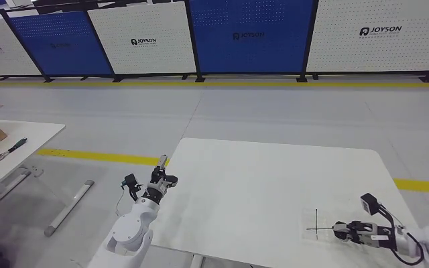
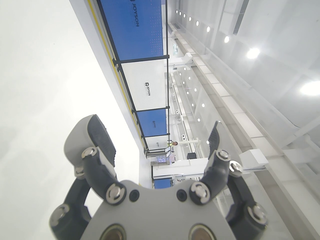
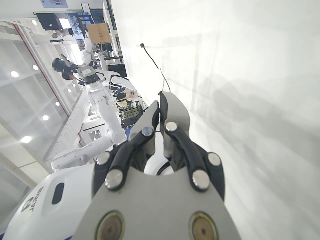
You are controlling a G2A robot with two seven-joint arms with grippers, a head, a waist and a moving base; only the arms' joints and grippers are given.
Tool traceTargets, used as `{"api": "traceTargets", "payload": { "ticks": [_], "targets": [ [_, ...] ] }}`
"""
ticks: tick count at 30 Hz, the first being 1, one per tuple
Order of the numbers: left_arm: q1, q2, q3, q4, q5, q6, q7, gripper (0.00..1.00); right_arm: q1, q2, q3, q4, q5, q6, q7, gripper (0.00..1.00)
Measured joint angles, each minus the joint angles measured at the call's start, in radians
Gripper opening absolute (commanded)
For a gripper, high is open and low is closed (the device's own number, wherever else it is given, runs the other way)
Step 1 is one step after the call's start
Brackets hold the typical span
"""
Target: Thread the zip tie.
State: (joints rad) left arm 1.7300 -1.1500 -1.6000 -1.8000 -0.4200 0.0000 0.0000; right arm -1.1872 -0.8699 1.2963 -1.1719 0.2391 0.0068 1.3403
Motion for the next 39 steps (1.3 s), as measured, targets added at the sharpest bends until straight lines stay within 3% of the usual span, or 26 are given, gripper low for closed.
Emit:
{"api": "traceTargets", "payload": {
  "ticks": [6, 12, 16, 20, 28, 36, 39],
  "targets": [
    [0.0, 0.0, 0.0, 0.0, 0.0, 0.0, 0.0, 1.0, -0.011, 0.003, 0.013, -0.006, 0.028, -0.028, 0.007, 0.0],
    [0.0, 0.0, 0.0, 0.0, 0.0, 0.0, 0.0, 1.0, -0.055, 0.01, 0.072, -0.021, 0.145, -0.107, 0.035, 0.0],
    [0.0, 0.0, 0.0, 0.0, 0.0, 0.0, 0.0, 1.0, -0.11, 0.013, 0.119, -0.038, 0.327, -0.185, 0.05, 0.0],
    [0.0, 0.0, 0.0, 0.0, 0.0, 0.0, 0.0, 1.0, -0.137, 0.015, 0.117, -0.058, 0.512, -0.201, 0.05, 0.0],
    [0.0, 0.0, 0.0, 0.0, 0.0, 0.0, 0.0, 1.0, -0.139, 0.014, 0.112, -0.066, 0.44, -0.198, 0.04, 0.0],
    [0.0, 0.0, 0.0, 0.0, 0.0, 0.0, 0.0, 1.0, -0.184, 0.002, 0.089, -0.254, 0.443, -0.207, -0.071, 0.0],
    [0.0, 0.0, 0.0, 0.0, 0.0, 0.0, 0.0, 1.0, -0.189, 0.001, 0.085, -0.274, 0.438, -0.203, -0.081, 0.0]
  ]
}}
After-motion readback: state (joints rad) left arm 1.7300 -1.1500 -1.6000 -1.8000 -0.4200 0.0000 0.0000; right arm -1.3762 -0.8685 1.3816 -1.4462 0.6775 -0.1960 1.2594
